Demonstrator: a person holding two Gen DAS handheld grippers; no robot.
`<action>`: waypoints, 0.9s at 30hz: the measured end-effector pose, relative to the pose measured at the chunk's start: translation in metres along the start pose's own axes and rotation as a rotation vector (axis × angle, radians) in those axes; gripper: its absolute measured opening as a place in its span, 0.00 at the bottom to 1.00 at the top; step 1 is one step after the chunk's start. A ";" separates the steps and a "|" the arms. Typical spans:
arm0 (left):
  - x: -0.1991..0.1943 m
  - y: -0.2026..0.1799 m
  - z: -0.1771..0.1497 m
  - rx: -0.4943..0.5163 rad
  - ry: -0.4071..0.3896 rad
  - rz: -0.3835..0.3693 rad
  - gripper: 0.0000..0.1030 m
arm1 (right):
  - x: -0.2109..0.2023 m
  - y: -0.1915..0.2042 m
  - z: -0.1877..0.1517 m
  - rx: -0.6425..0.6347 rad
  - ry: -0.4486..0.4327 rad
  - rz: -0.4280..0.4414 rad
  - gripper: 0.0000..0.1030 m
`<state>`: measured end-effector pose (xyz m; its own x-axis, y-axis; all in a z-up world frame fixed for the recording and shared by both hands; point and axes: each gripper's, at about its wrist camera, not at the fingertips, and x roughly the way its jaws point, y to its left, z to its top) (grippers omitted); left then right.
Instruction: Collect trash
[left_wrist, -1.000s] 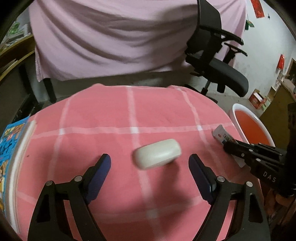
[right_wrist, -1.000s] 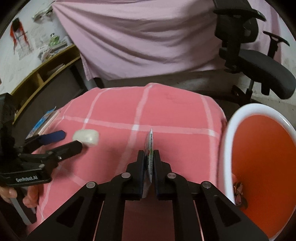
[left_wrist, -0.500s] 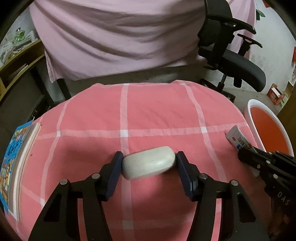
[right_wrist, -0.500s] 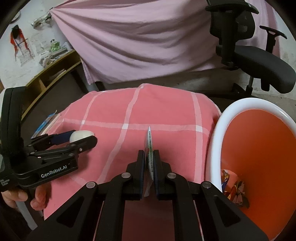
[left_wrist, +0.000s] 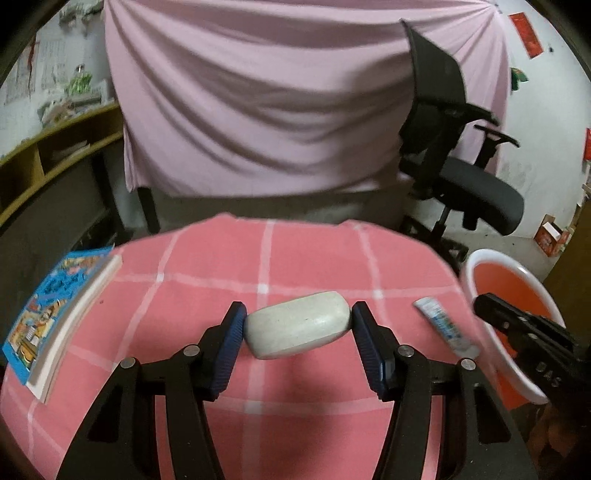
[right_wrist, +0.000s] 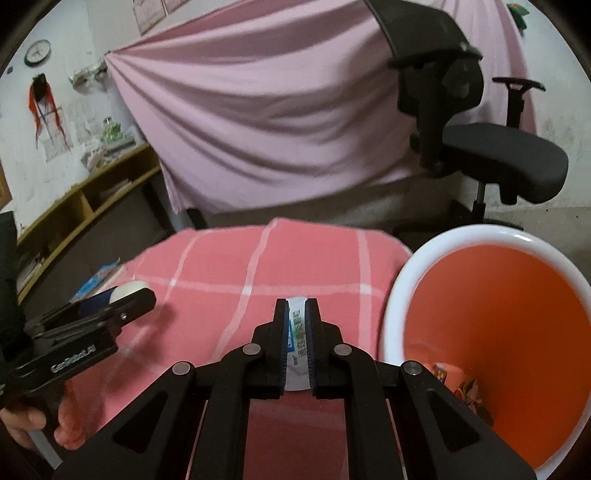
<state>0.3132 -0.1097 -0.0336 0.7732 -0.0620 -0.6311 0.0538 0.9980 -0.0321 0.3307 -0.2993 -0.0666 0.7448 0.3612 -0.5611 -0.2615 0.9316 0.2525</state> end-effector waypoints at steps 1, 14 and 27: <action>-0.004 -0.005 0.001 0.011 -0.011 -0.003 0.51 | -0.001 0.000 0.000 0.003 -0.005 0.002 0.06; 0.015 -0.007 -0.013 0.021 0.112 0.039 0.51 | 0.019 -0.009 -0.008 0.007 0.123 0.023 0.39; 0.010 0.006 -0.015 -0.016 0.136 0.031 0.51 | 0.030 0.010 -0.020 -0.200 0.159 -0.086 0.22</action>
<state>0.3117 -0.1042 -0.0519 0.6815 -0.0308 -0.7311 0.0209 0.9995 -0.0226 0.3382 -0.2785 -0.0964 0.6676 0.2673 -0.6948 -0.3290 0.9432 0.0467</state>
